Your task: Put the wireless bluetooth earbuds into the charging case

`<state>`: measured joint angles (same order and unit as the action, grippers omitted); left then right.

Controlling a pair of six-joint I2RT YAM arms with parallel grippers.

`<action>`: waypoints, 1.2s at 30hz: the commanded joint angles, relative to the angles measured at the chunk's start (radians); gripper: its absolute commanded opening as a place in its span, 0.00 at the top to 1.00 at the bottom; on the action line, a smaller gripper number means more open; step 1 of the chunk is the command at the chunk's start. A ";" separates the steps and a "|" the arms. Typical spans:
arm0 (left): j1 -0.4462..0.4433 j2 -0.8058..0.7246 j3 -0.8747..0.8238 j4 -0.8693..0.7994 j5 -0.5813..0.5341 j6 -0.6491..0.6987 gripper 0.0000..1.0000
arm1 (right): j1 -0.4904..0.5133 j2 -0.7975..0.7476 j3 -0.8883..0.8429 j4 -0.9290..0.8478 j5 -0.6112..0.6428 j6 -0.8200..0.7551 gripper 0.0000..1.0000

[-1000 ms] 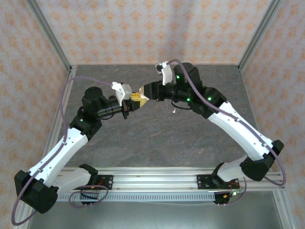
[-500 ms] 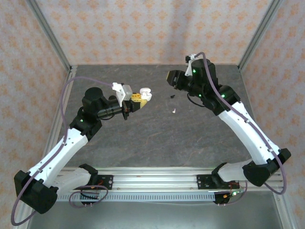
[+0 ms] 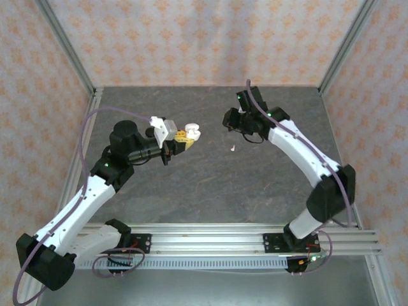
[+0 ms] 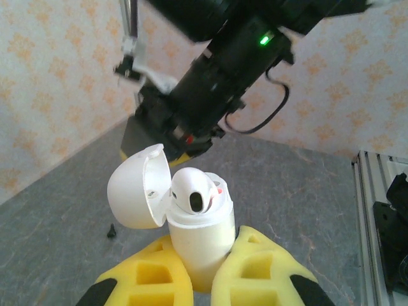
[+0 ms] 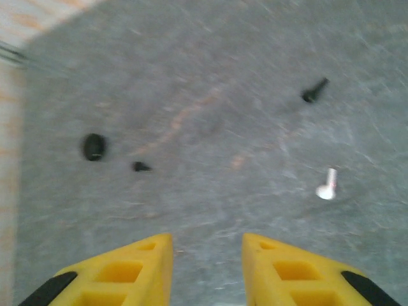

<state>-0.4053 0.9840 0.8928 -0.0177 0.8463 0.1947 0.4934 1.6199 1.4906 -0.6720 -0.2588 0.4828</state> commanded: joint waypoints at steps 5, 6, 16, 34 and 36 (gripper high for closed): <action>-0.004 -0.043 -0.019 -0.055 -0.032 0.061 1.00 | -0.029 0.202 0.043 -0.122 0.056 -0.062 0.68; -0.004 -0.046 -0.023 -0.056 -0.034 0.061 1.00 | -0.034 0.230 0.052 -0.132 0.064 -0.070 0.68; -0.004 -0.036 -0.043 -0.056 -0.041 0.070 1.00 | -0.097 0.430 0.171 -0.118 -0.006 -0.172 0.92; -0.004 -0.004 -0.042 -0.055 -0.048 0.079 1.00 | -0.137 0.620 0.270 -0.218 -0.062 -0.291 0.98; -0.004 0.001 -0.042 -0.049 -0.044 0.077 1.00 | -0.136 0.602 0.239 -0.214 -0.069 -0.292 0.99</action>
<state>-0.4053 0.9783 0.8555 -0.0731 0.8032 0.2611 0.3626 2.2414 1.7767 -0.8410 -0.3187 0.2115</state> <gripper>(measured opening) 0.082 0.055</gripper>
